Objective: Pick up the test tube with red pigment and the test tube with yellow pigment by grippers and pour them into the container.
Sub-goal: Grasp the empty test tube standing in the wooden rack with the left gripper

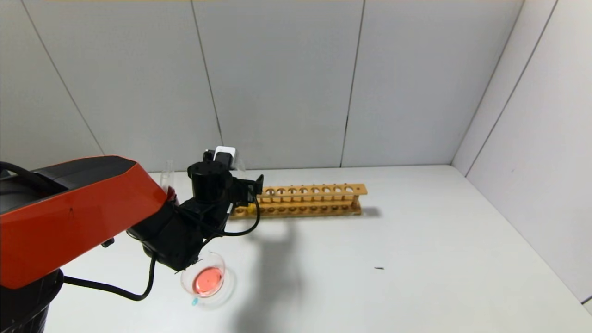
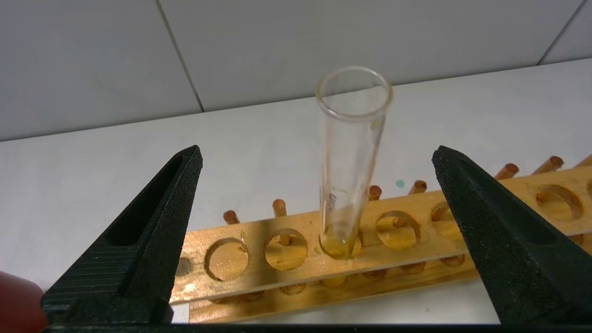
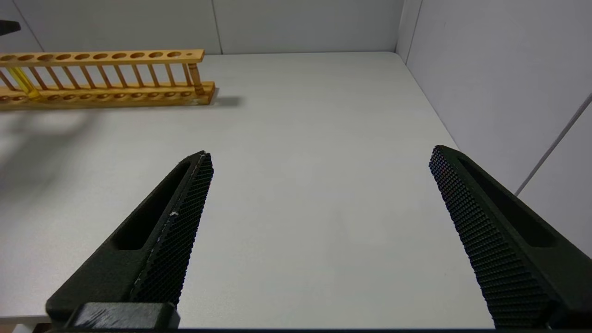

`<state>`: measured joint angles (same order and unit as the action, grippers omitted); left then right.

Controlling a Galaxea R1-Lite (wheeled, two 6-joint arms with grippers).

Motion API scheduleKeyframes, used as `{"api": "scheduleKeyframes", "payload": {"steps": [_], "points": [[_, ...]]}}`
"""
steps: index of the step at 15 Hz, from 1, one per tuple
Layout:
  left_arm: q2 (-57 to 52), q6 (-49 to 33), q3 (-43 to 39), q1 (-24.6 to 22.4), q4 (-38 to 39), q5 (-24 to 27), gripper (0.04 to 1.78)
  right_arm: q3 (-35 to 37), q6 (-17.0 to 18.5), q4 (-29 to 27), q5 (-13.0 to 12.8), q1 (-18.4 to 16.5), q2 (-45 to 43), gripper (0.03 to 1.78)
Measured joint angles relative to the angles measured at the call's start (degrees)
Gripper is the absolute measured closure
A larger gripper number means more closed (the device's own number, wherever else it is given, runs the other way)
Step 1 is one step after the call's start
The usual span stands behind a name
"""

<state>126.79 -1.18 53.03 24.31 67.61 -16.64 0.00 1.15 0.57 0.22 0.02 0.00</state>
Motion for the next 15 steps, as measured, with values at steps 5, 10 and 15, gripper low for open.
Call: {"api": "scheduleKeyframes", "payload": {"steps": [5,10,15], "points": [[0.88,0.0,2.69,-0.63,-1.84,0.24,0.07,0.0,0.0,0.02,0.0,0.0,0.0,0.1],[1.07,-0.02,3.25,-0.55,-2.34,0.02,0.2,0.0,-0.02,0.0,0.02,0.0,0.0,0.1],[0.68,-0.13,2.12,0.88,-1.93,-0.39,0.95,0.0,0.0,0.02,0.0,-0.02,0.0,0.1]]}}
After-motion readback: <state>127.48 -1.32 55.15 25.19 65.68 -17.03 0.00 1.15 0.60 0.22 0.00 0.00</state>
